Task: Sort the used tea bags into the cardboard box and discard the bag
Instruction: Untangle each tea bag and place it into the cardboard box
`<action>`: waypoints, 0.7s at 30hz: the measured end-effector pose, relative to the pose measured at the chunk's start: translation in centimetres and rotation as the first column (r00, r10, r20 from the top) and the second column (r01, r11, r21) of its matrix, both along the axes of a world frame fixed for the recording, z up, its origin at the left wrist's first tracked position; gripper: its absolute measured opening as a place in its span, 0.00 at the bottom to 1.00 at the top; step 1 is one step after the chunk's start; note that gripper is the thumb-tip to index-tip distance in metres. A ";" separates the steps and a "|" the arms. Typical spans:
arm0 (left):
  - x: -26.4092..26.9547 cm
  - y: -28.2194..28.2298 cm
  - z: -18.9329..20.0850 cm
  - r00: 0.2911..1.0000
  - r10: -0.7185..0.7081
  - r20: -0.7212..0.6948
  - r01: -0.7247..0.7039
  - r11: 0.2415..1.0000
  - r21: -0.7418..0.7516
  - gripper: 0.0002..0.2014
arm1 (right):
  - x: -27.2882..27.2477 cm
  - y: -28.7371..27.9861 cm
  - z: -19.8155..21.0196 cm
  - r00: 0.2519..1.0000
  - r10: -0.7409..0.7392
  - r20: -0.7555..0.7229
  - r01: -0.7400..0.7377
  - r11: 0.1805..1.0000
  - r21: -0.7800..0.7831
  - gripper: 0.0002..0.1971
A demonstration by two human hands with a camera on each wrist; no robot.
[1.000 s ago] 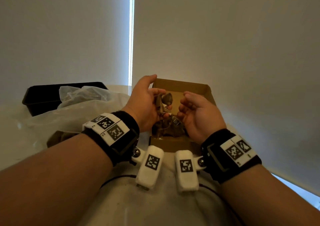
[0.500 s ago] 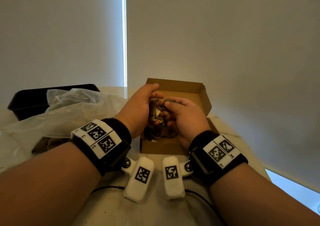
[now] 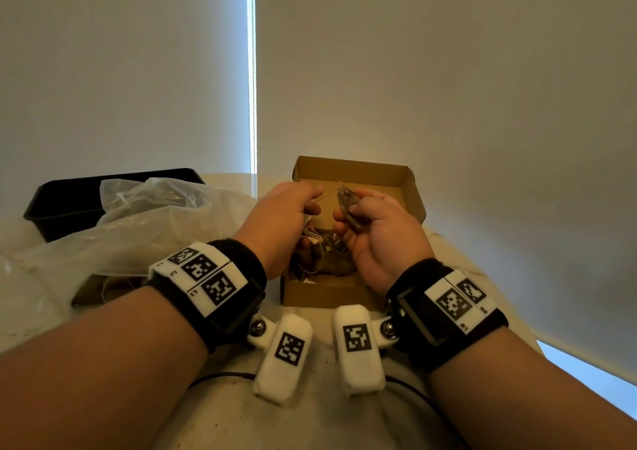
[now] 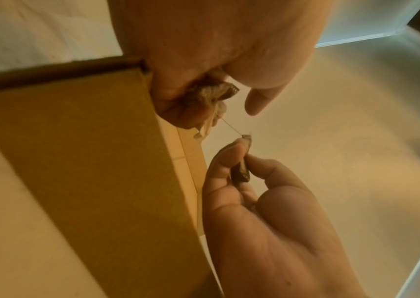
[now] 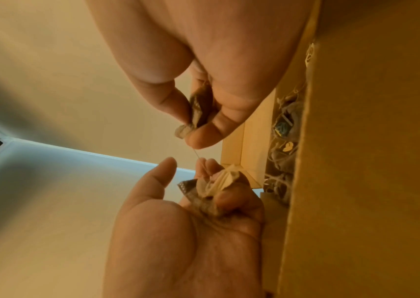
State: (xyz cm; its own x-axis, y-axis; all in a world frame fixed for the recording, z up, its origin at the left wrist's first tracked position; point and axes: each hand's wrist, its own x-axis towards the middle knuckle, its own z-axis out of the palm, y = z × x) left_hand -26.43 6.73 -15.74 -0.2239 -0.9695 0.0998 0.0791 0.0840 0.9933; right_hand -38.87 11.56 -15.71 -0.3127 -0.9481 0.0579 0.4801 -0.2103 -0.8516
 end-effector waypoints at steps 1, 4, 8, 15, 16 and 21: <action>0.0 0.1 0.0 1.000 0.004 0.017 -0.003 1.000 -0.017 0.11 | 0.0 0.0 0.0 1.000 0.002 0.015 -0.002 1.000 -0.008 0.13; 0.2 0.2 0.2 0.999 0.032 0.009 -0.031 0.997 -0.076 0.08 | -0.1 0.0 0.0 0.999 0.002 0.035 -0.002 1.000 -0.009 0.13; 0.6 -0.4 0.3 0.994 0.107 0.022 -0.101 0.978 -0.182 0.06 | -0.3 -0.1 -0.1 0.999 -0.024 -0.023 0.025 0.999 0.029 0.14; 1.7 -1.3 0.8 0.973 0.187 0.137 -0.121 0.913 -0.390 0.06 | -0.7 0.5 0.5 0.970 0.236 -0.056 -0.228 0.966 0.120 0.21; 1.8 -1.4 0.8 0.971 0.188 0.146 -0.115 0.908 -0.403 0.06 | -0.6 0.7 0.6 0.948 0.308 -0.083 -0.296 0.946 0.128 0.21; 2.2 -1.7 0.6 0.971 0.163 0.177 -0.078 0.909 -0.410 0.06 | -0.2 2.0 0.9 0.851 0.478 -0.219 -0.481 0.876 0.044 0.19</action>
